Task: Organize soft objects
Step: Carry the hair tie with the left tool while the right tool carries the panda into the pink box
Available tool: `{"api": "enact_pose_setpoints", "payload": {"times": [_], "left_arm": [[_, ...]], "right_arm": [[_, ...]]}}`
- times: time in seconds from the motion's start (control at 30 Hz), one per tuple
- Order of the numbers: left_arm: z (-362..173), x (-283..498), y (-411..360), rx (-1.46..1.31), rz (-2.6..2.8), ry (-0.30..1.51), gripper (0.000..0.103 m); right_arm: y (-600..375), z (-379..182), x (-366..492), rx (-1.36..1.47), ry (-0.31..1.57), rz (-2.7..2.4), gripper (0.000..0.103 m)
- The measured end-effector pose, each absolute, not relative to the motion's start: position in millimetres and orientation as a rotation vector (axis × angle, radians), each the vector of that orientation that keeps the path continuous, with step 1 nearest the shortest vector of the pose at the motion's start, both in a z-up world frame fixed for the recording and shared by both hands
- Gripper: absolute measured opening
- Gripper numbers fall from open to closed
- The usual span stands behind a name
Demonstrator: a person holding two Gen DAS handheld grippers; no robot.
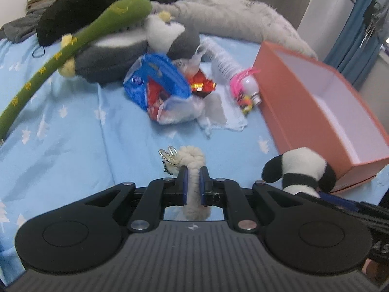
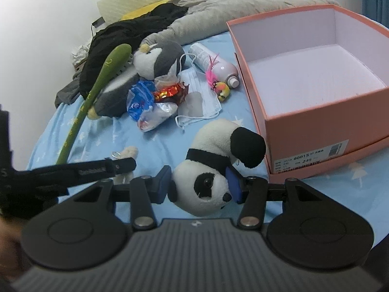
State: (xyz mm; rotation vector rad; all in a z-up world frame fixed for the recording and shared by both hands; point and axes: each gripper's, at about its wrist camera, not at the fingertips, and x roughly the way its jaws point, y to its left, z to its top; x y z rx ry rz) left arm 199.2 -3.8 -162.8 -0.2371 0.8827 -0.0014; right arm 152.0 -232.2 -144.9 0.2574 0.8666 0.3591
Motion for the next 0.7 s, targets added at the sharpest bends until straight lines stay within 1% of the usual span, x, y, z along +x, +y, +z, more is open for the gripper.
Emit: {"api": "enact_pose_setpoints", "payload": {"times": [0.5, 0.7], "left_arm": [[-80.9, 187.3, -22.1, -0.232, -0.129, 0.76, 0.012], [-62.3, 189.5, -40.7, -0.227, -0.194, 0.731, 0.012]], "right_arm": [[-236.2, -87.7, 141.4, 0.242, 0.755, 0.362, 0.053], [-252.5, -65.7, 136.2, 0.235, 0.694, 0.319, 0.053]]}}
